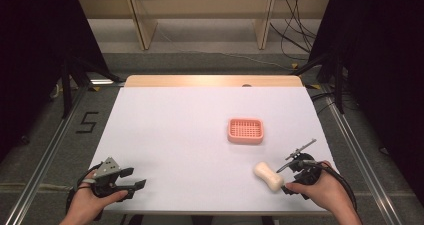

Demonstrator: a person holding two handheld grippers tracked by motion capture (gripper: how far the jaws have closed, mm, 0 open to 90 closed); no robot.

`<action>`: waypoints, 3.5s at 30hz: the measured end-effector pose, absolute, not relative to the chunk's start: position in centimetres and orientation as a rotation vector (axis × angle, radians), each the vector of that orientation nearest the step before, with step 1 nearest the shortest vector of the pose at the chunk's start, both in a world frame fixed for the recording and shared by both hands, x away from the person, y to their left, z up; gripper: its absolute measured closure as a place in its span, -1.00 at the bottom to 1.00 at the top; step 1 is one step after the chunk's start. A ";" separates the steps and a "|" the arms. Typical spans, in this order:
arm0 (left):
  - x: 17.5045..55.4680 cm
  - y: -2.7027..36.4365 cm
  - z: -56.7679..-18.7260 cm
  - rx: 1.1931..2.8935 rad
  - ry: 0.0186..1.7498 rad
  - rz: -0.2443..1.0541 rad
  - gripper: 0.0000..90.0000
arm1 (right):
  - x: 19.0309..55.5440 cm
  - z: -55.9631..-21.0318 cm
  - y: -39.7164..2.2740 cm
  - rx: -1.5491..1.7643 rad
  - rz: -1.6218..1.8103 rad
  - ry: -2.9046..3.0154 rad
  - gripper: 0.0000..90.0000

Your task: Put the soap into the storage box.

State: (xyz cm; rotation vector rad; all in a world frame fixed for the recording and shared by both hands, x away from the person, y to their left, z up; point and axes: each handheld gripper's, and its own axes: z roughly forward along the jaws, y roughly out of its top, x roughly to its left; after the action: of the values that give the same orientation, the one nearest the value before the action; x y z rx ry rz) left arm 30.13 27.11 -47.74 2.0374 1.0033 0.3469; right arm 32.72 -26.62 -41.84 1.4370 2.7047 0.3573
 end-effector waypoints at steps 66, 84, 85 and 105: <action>30.1 27.1 -47.6 2.023 0.998 0.335 -0.27 | 38.7 -43.5 -19.9 1.391 0.065 2.850 -0.05; 30.0 26.9 -47.7 2.007 1.003 0.337 -0.27 | 39.0 -45.0 -19.5 1.356 0.035 2.874 0.04; 30.0 27.0 -47.7 2.012 1.004 0.337 -0.27 | 39.1 -45.0 -19.5 1.335 0.035 2.887 0.05; 30.3 27.2 -47.6 2.048 0.985 0.357 -0.27 | 38.6 -45.1 -19.6 1.243 0.022 2.920 0.11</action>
State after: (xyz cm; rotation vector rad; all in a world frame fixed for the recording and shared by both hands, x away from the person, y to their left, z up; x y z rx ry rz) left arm 30.27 27.21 -47.64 2.0483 0.9855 0.3567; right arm 38.63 -19.58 -45.09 1.2435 2.9205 0.0221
